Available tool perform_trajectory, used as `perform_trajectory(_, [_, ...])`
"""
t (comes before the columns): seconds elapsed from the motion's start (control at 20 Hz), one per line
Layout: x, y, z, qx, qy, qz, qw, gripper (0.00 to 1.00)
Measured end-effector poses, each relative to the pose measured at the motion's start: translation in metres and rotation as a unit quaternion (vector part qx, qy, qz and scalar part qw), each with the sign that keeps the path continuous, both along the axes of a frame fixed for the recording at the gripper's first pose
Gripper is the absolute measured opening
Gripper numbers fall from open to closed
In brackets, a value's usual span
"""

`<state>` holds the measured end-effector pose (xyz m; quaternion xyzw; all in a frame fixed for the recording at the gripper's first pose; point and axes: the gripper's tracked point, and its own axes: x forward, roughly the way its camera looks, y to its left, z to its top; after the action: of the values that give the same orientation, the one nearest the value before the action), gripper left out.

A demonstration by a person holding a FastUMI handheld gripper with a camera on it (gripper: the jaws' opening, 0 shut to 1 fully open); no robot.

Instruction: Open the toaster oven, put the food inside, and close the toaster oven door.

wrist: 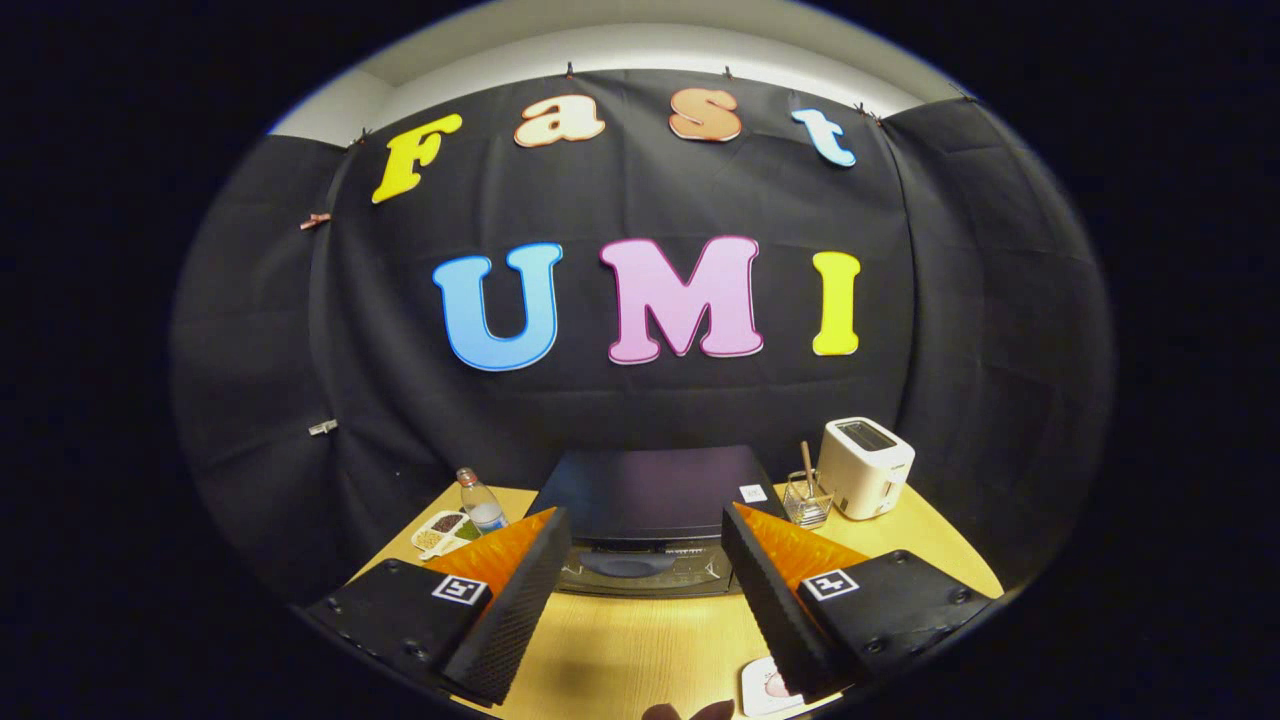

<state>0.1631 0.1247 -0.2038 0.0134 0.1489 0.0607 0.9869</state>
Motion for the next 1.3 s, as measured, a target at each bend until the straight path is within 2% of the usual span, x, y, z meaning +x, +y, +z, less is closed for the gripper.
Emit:
perform_trajectory(0.4, [0.066, 0.031, -0.105, -0.034, 0.075, 0.014, 0.996, 0.98])
perform_trajectory(0.7, [0.088, 0.039, -0.136, -0.034, 0.098, 0.005, 0.995, 0.98])
perform_trajectory(1.05, [0.097, 0.037, -0.162, -0.046, 0.115, -0.014, 0.992, 0.98])
perform_trajectory(1.3, [0.075, 0.035, -0.168, -0.038, 0.122, -0.024, 0.991, 0.99])
